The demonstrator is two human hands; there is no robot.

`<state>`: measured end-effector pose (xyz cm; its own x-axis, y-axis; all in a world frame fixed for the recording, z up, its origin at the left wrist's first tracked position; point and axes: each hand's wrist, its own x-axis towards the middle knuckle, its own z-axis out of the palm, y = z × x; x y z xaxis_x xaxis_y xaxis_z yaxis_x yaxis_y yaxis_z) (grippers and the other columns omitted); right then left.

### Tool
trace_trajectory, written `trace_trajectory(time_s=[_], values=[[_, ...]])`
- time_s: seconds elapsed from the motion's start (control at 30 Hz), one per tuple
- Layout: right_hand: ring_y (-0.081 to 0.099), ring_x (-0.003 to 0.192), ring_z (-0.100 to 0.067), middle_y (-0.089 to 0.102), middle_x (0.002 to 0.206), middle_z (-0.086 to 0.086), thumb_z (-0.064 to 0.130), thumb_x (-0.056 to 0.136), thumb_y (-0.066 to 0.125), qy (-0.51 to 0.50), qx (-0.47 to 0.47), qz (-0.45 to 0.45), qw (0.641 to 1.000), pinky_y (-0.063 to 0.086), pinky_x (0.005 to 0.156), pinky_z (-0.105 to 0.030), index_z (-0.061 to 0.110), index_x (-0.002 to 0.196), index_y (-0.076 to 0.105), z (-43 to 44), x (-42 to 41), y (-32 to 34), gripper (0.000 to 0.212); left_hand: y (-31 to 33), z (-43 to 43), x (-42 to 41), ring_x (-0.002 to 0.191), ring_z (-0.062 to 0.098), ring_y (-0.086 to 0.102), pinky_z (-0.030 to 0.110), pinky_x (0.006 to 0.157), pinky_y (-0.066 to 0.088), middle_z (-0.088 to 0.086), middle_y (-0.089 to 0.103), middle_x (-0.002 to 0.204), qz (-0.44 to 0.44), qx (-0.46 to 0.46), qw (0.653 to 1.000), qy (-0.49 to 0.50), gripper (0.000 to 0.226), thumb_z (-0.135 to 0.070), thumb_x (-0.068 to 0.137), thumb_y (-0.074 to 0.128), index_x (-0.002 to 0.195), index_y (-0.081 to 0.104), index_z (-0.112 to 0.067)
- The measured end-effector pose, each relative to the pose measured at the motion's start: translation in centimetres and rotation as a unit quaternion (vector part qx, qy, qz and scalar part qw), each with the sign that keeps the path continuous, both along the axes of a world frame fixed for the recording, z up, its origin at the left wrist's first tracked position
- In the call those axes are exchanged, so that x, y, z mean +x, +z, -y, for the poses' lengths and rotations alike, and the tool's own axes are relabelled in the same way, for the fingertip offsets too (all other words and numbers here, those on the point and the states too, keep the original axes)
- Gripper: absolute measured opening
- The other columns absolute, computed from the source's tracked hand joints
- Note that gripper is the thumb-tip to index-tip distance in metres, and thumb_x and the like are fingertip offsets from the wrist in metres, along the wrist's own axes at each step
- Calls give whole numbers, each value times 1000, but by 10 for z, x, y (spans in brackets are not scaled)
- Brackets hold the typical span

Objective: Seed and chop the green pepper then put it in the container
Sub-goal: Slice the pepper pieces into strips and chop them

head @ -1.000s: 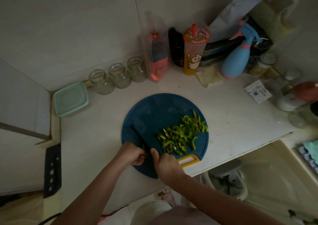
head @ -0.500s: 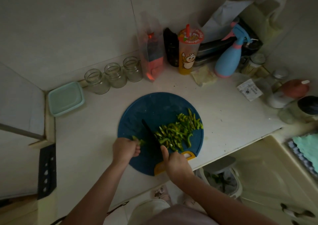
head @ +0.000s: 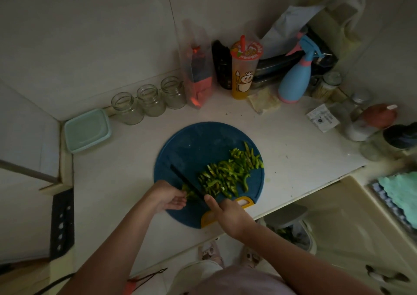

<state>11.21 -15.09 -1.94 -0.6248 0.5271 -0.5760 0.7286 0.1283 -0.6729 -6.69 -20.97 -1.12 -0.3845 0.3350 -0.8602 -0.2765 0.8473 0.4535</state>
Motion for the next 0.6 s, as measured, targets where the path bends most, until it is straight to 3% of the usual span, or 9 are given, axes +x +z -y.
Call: trace_trajectory(time_s=[0.07, 0.17, 0.23, 0.3, 0.37, 0.43, 0.5, 0.6], values=[[46, 60, -14, 44, 60, -2, 62, 93, 28, 4, -18, 5, 1000, 38, 74, -32, 13, 58, 43, -1, 1, -1, 62, -2, -1, -1, 65, 20, 59, 20, 44, 53, 15, 61, 74, 0, -11, 1000, 4, 13, -3, 86, 64, 76, 58, 3], [41, 57, -8, 44, 65, 1, 73, 84, 19, -5, -61, 17, 998, 38, 64, -29, 5, 86, 57, -1, 1, 4, 77, -3, -2, -2, 65, 20, 59, 20, 43, 53, 14, 61, 74, 3, -22, 1000, 6, 13, -4, 86, 65, 78, 58, 3], [38, 51, -8, 42, 60, 1, 66, 91, 28, -47, -112, 17, 992, 34, 51, -24, 5, 88, 52, -1, 0, 5, 65, -3, -3, -3, 64, 19, 59, 19, 43, 53, 14, 60, 74, 6, -24, 1000, 5, 13, -5, 86, 64, 77, 58, 3], [38, 47, -10, 42, 57, 0, 65, 91, 33, -70, -144, 15, 987, 33, 46, -24, 9, 88, 54, -1, 1, 4, 60, -3, -4, -3, 64, 18, 58, 19, 43, 52, 13, 60, 74, 10, -27, 1000, 2, 14, -5, 86, 64, 76, 57, 2], [39, 46, -11, 43, 58, 0, 74, 85, 31, -67, -160, 13, 985, 34, 45, -25, 0, 102, 57, -2, 0, 2, 80, -3, -5, -4, 65, 17, 57, 18, 42, 51, 12, 59, 74, 14, -32, 999, -1, 15, -5, 87, 63, 75, 57, 1], [39, 47, -9, 43, 60, 2, 74, 86, 28, -48, -151, 17, 987, 34, 45, -22, -2, 116, 54, -3, 0, 1, 86, -4, -6, -4, 65, 17, 56, 17, 40, 51, 11, 58, 74, 15, -36, 999, -2, 16, -5, 88, 62, 74, 57, 1], [39, 47, -9, 42, 60, 3, 67, 90, 30, -53, -158, 17, 986, 33, 44, -21, -2, 117, 54, -4, -1, 1, 78, -4, -7, -4, 64, 17, 56, 17, 40, 50, 11, 58, 73, 13, -40, 999, -5, 16, -5, 88, 62, 74, 57, 1], [37, 45, -9, 41, 58, 2, 65, 91, 33, -73, -182, 9, 981, 32, 43, -22, 10, 99, 55, -6, -3, -2, 61, -5, -7, -5, 64, 17, 56, 17, 41, 51, 11, 58, 73, 10, -41, 999, -11, 16, -6, 87, 63, 74, 57, 1]])
